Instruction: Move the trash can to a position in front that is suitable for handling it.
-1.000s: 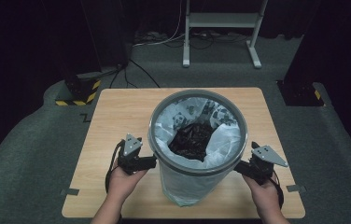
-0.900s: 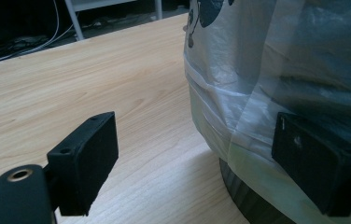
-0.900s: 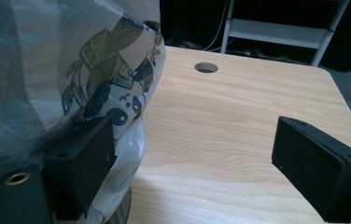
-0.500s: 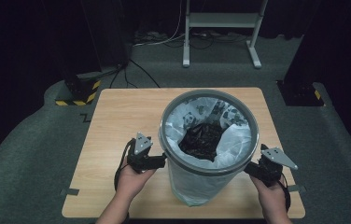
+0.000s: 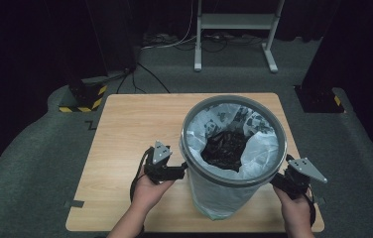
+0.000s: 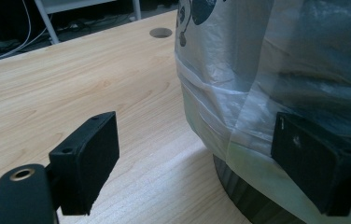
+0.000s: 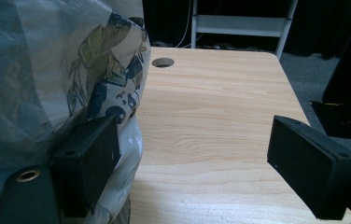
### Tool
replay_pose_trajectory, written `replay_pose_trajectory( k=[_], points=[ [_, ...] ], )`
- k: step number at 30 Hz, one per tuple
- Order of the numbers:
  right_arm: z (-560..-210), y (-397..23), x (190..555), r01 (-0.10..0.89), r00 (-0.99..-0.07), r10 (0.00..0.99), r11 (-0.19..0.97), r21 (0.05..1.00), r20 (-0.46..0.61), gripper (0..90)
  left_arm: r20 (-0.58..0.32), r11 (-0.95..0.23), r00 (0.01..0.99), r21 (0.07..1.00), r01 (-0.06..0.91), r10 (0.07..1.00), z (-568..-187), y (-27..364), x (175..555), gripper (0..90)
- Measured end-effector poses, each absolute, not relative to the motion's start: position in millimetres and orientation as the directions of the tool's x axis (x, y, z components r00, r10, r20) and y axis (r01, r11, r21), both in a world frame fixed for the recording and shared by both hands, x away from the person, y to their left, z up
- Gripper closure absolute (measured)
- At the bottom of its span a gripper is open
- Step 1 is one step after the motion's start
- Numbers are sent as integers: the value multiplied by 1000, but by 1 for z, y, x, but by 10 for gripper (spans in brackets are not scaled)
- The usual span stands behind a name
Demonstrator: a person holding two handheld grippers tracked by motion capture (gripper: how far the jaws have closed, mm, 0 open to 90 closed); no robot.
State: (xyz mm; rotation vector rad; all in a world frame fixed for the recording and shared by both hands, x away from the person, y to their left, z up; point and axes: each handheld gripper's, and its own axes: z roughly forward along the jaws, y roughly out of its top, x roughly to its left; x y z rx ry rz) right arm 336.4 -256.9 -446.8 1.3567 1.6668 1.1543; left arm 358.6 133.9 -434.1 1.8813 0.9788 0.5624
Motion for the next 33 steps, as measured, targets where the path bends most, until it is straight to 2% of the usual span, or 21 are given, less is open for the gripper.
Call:
replay_pose_trajectory(
  k=[8, 12, 28, 33],
  points=[
    [-447, -257, 337, 365, -222, 975, 59, 929, 25, 181, -28, -257, 577, 877, 406, 816, -435, 134, 358, 150],
    [-446, -255, 337, 361, -233, 972, 72, 930, 15, 232, -17, -267, 576, 875, 405, 818, -434, 133, 359, 151],
    [-445, -257, 340, 358, -222, 975, 77, 930, 5, 227, -34, -250, 557, 870, 425, 830, -434, 128, 366, 156],
    [-446, -258, 343, 364, -206, 978, 62, 929, 15, 250, -9, -270, 557, 868, 417, 830, -432, 123, 373, 172]
  ],
)
